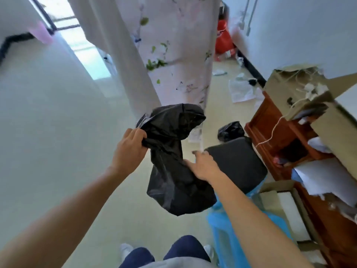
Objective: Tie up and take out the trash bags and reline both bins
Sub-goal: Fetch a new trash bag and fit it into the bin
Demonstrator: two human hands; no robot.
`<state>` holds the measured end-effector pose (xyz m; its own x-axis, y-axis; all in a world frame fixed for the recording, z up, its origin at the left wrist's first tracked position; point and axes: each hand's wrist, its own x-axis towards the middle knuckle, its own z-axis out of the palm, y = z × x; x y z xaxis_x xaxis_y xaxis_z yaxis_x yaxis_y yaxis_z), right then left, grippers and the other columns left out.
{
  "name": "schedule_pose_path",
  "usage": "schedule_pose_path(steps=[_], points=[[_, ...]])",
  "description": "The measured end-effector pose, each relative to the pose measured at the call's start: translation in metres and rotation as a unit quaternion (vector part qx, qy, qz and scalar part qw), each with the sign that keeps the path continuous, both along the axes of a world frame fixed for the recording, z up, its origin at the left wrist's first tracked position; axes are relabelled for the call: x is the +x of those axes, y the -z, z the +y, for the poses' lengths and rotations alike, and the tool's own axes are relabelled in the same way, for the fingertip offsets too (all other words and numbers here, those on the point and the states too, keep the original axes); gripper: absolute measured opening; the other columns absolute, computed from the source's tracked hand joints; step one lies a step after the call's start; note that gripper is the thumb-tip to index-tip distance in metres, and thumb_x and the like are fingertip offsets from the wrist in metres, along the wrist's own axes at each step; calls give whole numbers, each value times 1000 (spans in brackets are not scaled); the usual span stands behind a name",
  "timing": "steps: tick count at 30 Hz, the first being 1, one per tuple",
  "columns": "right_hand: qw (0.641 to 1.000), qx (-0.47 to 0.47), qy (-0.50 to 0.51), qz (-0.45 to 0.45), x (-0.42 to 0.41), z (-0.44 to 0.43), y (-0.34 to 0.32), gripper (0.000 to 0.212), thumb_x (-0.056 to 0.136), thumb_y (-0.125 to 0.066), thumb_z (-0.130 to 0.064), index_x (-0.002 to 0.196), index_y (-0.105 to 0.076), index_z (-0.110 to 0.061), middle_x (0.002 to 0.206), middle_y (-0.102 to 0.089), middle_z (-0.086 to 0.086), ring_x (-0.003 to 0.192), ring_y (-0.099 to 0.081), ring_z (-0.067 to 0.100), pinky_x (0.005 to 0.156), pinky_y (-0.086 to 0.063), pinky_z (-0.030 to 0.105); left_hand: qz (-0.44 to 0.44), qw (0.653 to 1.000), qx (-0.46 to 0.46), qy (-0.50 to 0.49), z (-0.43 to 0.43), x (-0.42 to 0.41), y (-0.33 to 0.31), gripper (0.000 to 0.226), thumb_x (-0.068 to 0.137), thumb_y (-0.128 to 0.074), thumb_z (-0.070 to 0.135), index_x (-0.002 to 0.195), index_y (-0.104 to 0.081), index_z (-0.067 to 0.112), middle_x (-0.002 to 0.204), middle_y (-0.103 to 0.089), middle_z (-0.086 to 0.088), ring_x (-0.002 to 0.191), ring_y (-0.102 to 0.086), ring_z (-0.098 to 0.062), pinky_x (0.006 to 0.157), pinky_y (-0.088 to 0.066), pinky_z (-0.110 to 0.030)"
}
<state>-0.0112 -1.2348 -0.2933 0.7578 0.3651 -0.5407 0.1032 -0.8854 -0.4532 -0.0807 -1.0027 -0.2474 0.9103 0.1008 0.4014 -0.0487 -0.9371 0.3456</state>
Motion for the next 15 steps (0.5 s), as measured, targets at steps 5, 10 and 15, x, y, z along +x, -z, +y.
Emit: schedule_pose_path(steps=[5,10,15], points=[[968,144,-40,201,-34,183,-47,27,92,-50,-41,89,-68,-21,104,-69,0,100,-60,17,99,-46,30,-21,995,13,-94,160,-93,-18,27,72,-69,-2,87,-49,8,80,-60,-11,79,-52,-32,51,-48,-38],[965,127,-226,34,-82,389,-70,26,97,-57,-33,107,-74,-15,112,-72,6,109,-65,25,96,-48,36,22,978,63,-199,328,-211,-29,12,77,-51,19,82,-54,8,78,-57,-8,73,-55,-34,53,-49,-37],[924,82,-319,-196,-114,534,-107,28,101,-42,-33,107,-63,-17,112,-66,10,105,-62,34,82,-47,38,37,963,142,-227,450,-277,-47,41,79,-62,58,76,-65,17,82,-52,-2,78,-50,-27,74,-41,-36]])
